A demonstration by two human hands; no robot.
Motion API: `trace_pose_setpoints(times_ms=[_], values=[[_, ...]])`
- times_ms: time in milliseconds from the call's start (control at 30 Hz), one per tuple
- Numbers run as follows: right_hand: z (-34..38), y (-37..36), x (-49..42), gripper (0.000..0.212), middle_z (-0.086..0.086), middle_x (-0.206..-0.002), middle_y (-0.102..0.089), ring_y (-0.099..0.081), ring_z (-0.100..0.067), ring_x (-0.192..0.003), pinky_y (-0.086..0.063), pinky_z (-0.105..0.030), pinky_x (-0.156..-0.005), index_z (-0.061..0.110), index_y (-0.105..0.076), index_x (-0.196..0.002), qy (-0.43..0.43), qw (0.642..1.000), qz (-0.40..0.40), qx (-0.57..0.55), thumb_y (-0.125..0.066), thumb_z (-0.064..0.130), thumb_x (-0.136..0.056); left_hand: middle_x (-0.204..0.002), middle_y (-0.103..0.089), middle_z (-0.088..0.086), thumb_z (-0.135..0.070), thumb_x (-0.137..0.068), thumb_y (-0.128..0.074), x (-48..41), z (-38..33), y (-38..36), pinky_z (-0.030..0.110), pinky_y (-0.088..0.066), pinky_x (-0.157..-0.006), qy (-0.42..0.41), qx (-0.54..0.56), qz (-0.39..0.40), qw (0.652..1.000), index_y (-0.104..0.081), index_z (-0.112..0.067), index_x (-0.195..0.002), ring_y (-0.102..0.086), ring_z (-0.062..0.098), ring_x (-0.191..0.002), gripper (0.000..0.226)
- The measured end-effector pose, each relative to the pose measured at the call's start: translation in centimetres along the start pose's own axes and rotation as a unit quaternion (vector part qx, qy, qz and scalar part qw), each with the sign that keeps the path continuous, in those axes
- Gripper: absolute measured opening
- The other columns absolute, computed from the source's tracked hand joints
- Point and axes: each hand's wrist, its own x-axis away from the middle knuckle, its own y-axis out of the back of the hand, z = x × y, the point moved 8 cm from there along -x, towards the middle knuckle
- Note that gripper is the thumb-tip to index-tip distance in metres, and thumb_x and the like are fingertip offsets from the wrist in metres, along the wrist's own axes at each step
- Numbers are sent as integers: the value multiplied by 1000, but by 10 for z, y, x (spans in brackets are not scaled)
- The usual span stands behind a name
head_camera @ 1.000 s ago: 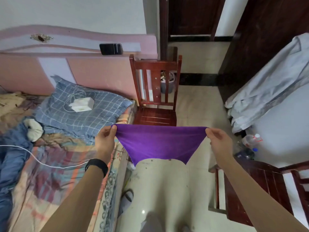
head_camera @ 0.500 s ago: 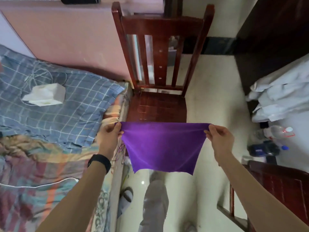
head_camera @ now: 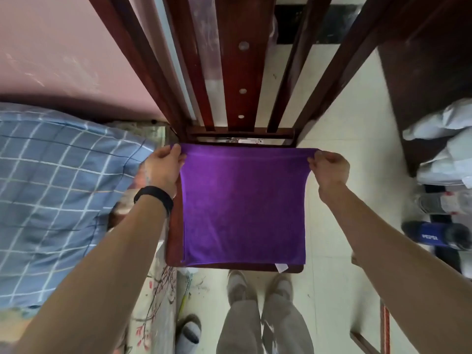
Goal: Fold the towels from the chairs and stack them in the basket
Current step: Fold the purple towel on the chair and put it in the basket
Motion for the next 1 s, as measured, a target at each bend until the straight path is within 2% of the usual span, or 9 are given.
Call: trace_pose_setpoints(times_ms=[33,100,167,300,433,533,700,867,1000], values=[[-2,-10,-6,19,0,-109,-74,-70,-17,-103,-55,-34,-98,19,-69,-112,-4,1000,27,14,-65,19,-94,-92,-70,14,-16,-94,-65,-6,2,-7,30,-57,-81,6,-16,22,1000,-59,-5,-118,-64,14,-77,27],[-8,-25,-5,54,1,-149,-52,-55,-14,-128,-45,-22,-99,19,-49,-147,-8,994,99,55,-65,20,-96,-92,-68,8,-15,-95,-62,-9,14,-18,29,-52,-73,22,-80,72,994,-57,-10,-120,-57,12,-73,26],[-23,-23,10,66,5,-158,-38,-47,-10,-131,-38,-19,-94,22,-33,-156,-1,981,130,143,-63,23,-97,-92,-64,1,-12,-96,-59,-1,39,-17,30,-46,-69,29,-162,84,983,-59,-21,-106,-58,15,-77,13],[-91,23,58,55,-5,-139,-59,-59,-25,-121,-35,-21,-88,13,-50,-140,-28,951,75,299,-68,35,-93,-127,-60,18,-15,-87,-68,48,108,23,36,-43,-101,26,-383,23,923,-56,-11,-131,-58,34,-117,46],[-160,56,104,52,-7,-130,-61,-59,-29,-116,-43,-34,-92,12,-53,-131,-63,928,87,356,-69,42,-91,-135,-45,29,-9,-85,-59,103,158,54,46,-33,-107,47,-428,-32,902,-46,-4,-135,-42,46,-125,53],[-186,72,121,32,-2,-117,-68,-62,-28,-110,-43,-34,-86,17,-60,-120,-51,922,81,376,-64,35,-94,-137,-43,31,-13,-90,-57,120,179,75,49,-28,-107,57,-453,-67,887,-44,1,-133,-36,46,-129,47],[-198,83,116,15,-1,-101,-71,-64,-27,-99,-44,-34,-79,22,-59,-93,-15,919,65,388,-62,37,-95,-129,-54,27,-23,-93,-61,120,191,94,45,-40,-99,91,-452,-72,885,-55,-3,-123,-50,44,-121,36],[-201,81,117,17,-5,-102,-70,-59,-24,-91,-40,-31,-78,12,-58,-100,-19,931,75,356,-57,29,-98,-120,-67,20,-30,-95,-61,122,191,100,38,-44,-94,95,-426,-68,897,-63,-6,-120,-59,40,-116,35],[-192,81,125,13,-8,-88,-73,-65,-24,-81,-46,-31,-66,9,-54,-102,-62,962,72,257,-55,20,-95,-94,-76,15,-40,-78,-72,119,203,116,45,-56,-90,130,-342,-70,928,-75,-13,-101,-70,37,-96,36]])
